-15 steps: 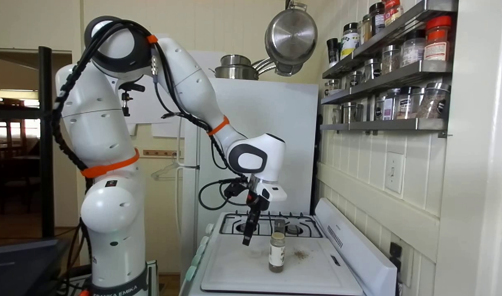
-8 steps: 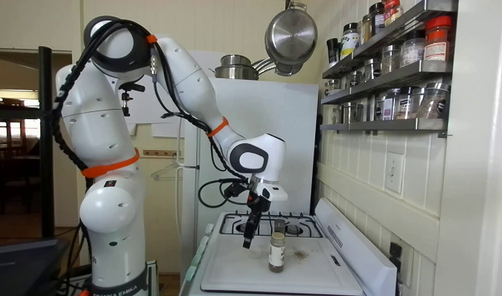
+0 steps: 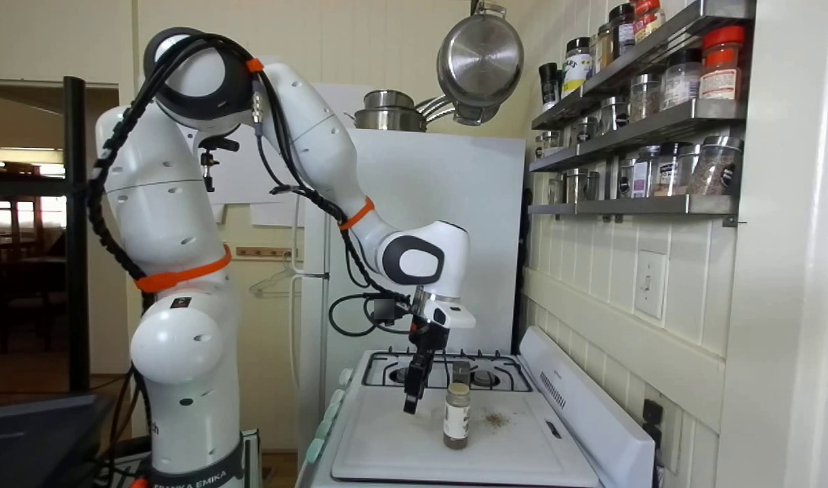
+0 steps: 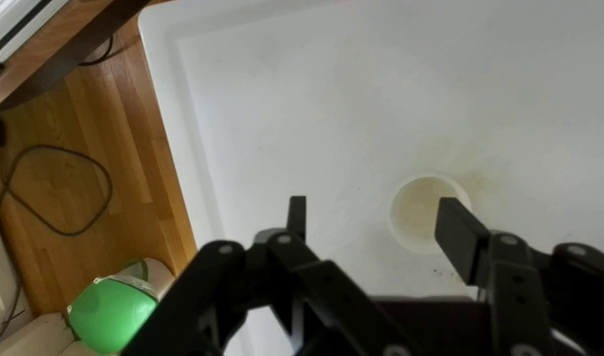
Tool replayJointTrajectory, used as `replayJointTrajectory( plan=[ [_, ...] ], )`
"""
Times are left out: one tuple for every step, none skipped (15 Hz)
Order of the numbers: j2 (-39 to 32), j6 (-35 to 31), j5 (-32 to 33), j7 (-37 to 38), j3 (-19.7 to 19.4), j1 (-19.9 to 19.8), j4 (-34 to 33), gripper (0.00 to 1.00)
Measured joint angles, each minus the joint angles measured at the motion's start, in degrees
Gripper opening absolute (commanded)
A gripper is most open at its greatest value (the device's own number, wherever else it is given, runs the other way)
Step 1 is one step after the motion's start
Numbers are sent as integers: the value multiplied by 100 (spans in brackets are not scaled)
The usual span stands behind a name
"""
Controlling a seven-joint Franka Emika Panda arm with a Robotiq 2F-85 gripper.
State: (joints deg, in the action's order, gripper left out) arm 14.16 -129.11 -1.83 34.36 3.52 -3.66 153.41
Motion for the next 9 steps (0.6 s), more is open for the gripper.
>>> replayJointTrajectory(
  plan=[
    [-17, -2, 76, 60, 7, -7, -20, 70],
    [-34, -4, 146, 105, 13, -9, -38, 71],
    [-51, -4, 191, 137, 16, -9, -52, 71],
    [-72, -5, 228, 159, 18, -9, -61, 70],
    [-97, -5, 256, 172, 19, -9, -69, 68],
    [-120, -5, 275, 178, 19, -9, -75, 67],
    [-146, -5, 289, 185, 20, -9, -83, 66],
    [-173, -5, 299, 189, 21, -8, -90, 67],
    [-197, -5, 309, 196, 22, -8, -94, 65]
  ],
)
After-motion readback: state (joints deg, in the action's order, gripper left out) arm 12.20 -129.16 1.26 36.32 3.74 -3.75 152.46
